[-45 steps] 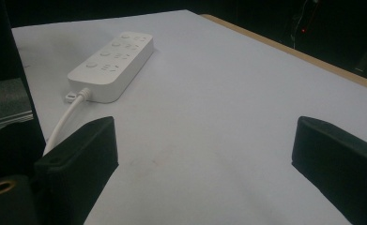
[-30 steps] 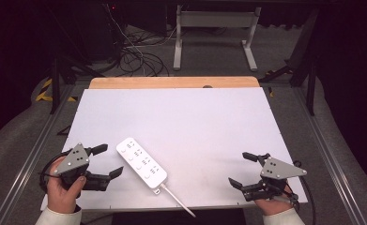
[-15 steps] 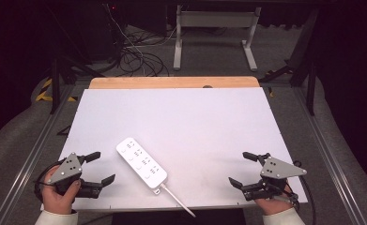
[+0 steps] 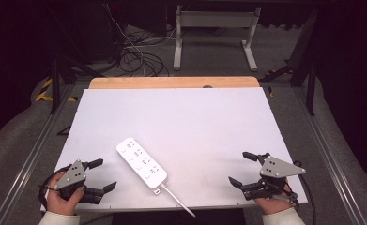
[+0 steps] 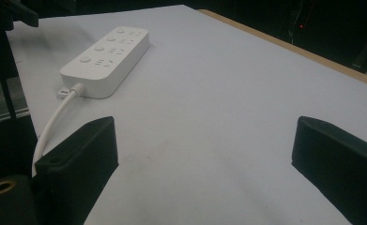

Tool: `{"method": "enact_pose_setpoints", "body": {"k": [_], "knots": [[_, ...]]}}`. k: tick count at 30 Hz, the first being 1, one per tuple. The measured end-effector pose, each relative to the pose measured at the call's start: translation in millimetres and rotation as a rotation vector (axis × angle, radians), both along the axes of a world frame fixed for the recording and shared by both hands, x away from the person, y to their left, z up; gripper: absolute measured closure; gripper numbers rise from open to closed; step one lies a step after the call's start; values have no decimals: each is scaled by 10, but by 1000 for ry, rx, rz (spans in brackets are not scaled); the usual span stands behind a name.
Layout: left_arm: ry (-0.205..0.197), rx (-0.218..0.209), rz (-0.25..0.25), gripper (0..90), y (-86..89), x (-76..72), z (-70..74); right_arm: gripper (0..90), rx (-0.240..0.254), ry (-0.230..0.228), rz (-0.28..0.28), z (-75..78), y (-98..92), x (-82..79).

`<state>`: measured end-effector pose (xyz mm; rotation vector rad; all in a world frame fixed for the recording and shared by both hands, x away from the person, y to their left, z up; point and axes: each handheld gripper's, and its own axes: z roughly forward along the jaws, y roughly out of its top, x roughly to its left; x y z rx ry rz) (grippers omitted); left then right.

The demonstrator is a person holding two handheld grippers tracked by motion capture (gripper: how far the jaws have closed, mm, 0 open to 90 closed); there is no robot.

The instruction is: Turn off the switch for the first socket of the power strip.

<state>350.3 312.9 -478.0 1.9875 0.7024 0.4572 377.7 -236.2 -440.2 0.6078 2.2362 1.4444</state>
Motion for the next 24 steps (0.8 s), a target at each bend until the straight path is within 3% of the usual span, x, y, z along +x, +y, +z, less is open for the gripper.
{"method": "enact_pose_setpoints", "body": {"k": [4,14,20,24], "knots": [[36,-30,13,89,-32,-18,-75,76,-1,3,4,-10,1,13],[-51,-11,36,66,-90,-76,83,76,2,8,1,-18,-3,17],[-47,-41,43,56,-99,-89,102,76,1,7,2,-19,0,18],[-53,-33,50,52,-111,-92,105,76,2,7,1,-19,-1,19]]}}
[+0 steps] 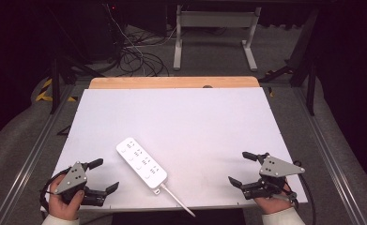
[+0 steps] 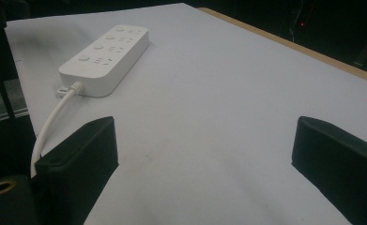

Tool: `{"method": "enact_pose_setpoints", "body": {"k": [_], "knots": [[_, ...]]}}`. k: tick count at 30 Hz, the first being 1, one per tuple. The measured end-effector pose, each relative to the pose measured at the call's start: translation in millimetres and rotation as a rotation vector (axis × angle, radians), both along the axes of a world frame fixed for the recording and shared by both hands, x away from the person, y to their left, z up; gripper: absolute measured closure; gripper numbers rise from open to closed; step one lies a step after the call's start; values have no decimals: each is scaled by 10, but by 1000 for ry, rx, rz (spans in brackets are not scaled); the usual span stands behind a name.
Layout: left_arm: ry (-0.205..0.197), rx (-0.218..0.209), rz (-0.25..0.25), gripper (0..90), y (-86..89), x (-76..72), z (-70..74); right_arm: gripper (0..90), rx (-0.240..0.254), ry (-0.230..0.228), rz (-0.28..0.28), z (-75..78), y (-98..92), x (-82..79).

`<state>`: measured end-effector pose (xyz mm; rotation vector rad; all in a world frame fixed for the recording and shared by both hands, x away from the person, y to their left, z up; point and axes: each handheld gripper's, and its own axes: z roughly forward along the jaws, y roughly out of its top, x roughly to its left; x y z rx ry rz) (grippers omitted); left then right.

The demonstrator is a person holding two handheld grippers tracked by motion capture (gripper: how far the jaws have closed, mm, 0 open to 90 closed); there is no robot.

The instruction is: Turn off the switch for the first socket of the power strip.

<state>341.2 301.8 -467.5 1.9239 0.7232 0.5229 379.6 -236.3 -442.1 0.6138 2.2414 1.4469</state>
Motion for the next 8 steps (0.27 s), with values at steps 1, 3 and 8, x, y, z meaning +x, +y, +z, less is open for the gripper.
{"method": "enact_pose_setpoints", "body": {"k": [1,3,8], "knots": [[3,0,5,52,-5,1,0,76,0,0,0,0,0,0],[5,1,13,52,-9,3,3,77,0,0,-1,0,1,0],[5,1,6,51,-10,-2,2,76,-1,-1,-1,0,1,0]]}}
